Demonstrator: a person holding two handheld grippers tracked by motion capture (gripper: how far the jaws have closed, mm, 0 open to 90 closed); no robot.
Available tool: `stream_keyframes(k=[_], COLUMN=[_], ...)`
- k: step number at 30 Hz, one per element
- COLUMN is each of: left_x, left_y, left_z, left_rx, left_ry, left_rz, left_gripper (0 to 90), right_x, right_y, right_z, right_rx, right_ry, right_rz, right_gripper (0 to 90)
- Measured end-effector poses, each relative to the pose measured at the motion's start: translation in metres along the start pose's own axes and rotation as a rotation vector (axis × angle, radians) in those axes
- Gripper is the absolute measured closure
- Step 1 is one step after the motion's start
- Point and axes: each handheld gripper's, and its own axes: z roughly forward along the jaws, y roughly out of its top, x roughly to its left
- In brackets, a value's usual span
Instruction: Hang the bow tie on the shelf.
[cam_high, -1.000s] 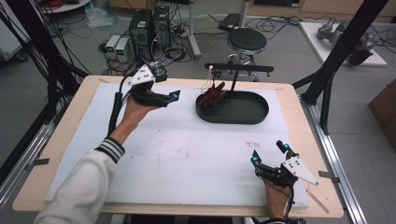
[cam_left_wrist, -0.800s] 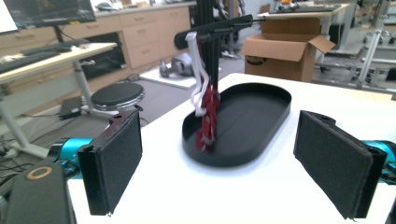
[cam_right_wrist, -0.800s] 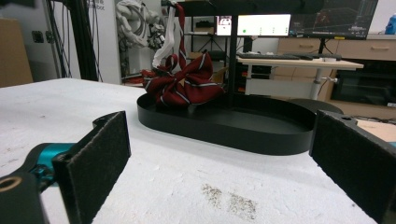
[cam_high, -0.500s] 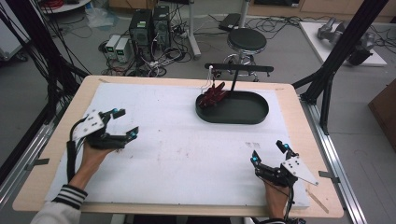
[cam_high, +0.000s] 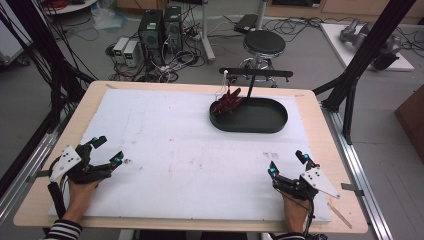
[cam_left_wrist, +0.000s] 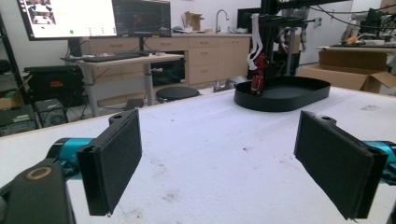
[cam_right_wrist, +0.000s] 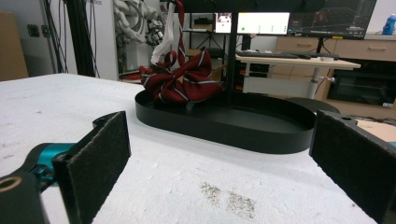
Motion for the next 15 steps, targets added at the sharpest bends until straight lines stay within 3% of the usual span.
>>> stream_keyframes(k=[2,7,11,15], left_x=[-0.0006,-0.0006,-0.0045,-0.0047], left_y=[-0.0046,-0.0057,-0.0063,-0.0064], left_z=[0.0014,-0.0030,-0.0049,-0.0050], left_rx=[0.027,-0.012,-0.025,-0.024], left_ry=[0.022,0.072,0.130,0.141], left_rz=[-0.013,-0.022,-0.003,-0.005], left_gripper=[12.9,12.8,12.9,12.9], right_x=[-0.0005,-0.0003,-0.0002,-0.0009], right_y=[-0.0001,-0.0002,-0.0003,-0.0005], right_z=[0.0000,-0.0006,-0.0008,-0.0015], right_rx=[-0.003,-0.005,-0.006,-0.012], right_ry=[0.000,-0.001,0.002,0.004], right_rz=[-0.003,0.002,0.005,0.009], right_gripper=[4.3,4.3,4.3,4.2])
